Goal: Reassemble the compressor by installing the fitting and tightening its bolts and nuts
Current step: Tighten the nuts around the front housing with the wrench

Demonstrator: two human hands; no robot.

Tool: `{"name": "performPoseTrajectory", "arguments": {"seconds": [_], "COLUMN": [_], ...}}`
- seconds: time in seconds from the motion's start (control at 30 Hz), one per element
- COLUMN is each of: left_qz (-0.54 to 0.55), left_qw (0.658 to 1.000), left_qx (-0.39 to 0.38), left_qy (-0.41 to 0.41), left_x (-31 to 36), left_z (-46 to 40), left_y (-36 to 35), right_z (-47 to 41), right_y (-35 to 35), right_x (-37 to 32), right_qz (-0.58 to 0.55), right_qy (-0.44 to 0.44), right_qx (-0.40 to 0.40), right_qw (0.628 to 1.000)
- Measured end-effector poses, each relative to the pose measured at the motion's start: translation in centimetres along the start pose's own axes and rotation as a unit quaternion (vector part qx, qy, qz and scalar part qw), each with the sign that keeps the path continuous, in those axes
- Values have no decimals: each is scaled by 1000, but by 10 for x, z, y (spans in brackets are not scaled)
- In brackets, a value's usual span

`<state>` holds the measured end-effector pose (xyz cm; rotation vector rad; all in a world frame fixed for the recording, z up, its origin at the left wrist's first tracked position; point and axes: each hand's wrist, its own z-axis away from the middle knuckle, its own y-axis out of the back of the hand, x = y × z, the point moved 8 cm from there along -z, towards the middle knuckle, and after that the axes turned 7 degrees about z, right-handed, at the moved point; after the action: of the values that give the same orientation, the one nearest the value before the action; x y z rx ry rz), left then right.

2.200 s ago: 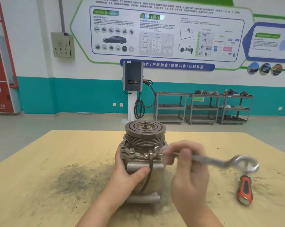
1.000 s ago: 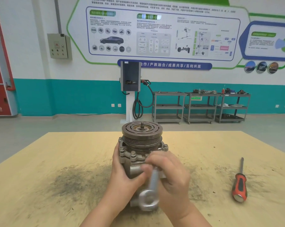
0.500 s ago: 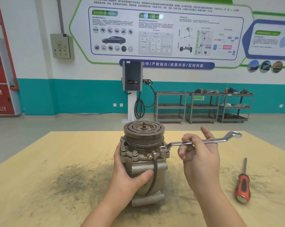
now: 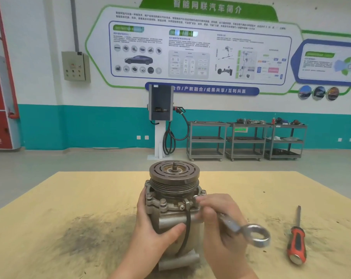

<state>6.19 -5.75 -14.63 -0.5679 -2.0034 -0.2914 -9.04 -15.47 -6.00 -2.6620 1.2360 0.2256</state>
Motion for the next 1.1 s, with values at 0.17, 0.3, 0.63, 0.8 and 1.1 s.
{"name": "performPoseTrajectory", "arguments": {"seconds": [0.17, 0.3, 0.63, 0.8, 1.1], "left_qz": [-13, 5, 7, -3, -11], "left_qw": [1000, 1000, 1000, 1000, 1000], "left_qx": [-6, 0, 4, -8, 3], "left_qy": [-7, 7, 13, 8, 21], "left_x": [-3, -6, 1, 1, -1], "left_z": [2, 1, 2, 0, -1], "left_y": [-2, -1, 0, 0, 1], "right_z": [0, -15, 2, 2, 3], "right_y": [-17, 10, 20, 19, 21], "right_x": [-15, 2, 89, 86, 19], "right_qz": [84, -31, -266, -238, -43], "right_qy": [69, -88, -473, -433, -115], "right_qx": [-83, 23, 112, 129, 155], "right_qw": [991, 995, 832, 860, 980]}}
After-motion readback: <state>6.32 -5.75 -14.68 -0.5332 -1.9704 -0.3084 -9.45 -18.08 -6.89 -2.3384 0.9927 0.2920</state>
